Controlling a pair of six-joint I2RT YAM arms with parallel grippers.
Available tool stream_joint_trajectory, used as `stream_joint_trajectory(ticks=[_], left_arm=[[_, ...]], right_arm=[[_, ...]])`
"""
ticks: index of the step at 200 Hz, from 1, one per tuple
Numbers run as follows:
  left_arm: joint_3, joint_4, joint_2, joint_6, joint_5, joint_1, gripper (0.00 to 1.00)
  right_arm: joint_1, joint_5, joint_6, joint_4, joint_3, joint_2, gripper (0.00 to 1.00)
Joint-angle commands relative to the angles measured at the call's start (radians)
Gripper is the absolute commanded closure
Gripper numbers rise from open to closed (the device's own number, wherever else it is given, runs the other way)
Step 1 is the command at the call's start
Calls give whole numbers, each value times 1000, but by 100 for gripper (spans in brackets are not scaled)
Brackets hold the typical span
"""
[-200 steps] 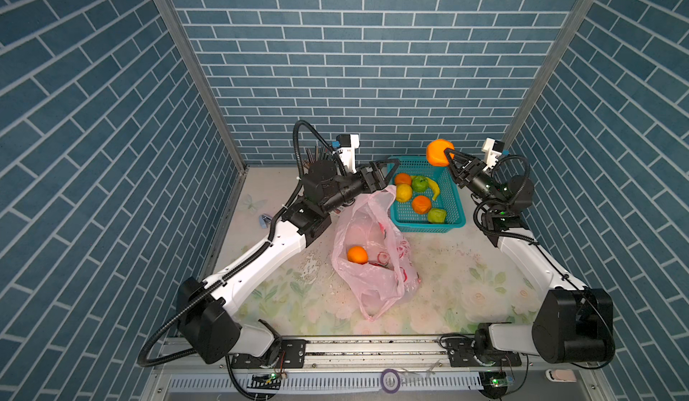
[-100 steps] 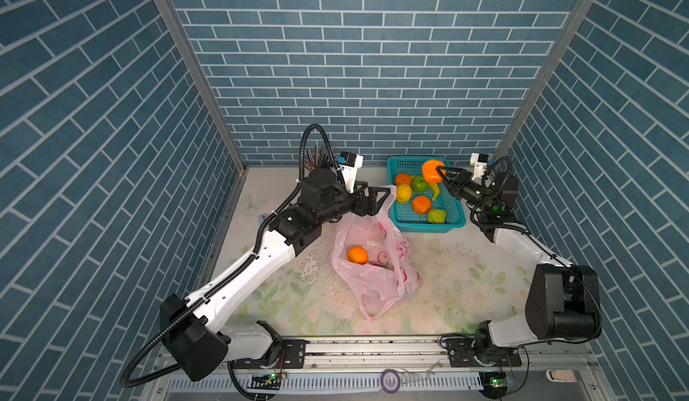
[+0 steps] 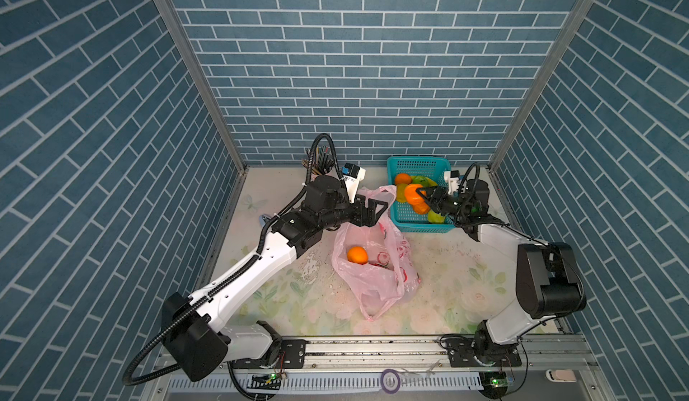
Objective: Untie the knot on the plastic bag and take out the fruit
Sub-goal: 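Carry the orange with the right gripper into the teal basket and release it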
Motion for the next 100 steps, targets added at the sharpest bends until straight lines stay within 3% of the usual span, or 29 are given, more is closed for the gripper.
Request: stream_joint_trajectory(ticks=[1,100], left_arm=[[3,4,21,-9,16,3,11],[-9,-11,30,-9,10,1,11]], right_arm=[[21,30,-72,-44,35,40,59],[50,100,-161,-166,122,206,59]])
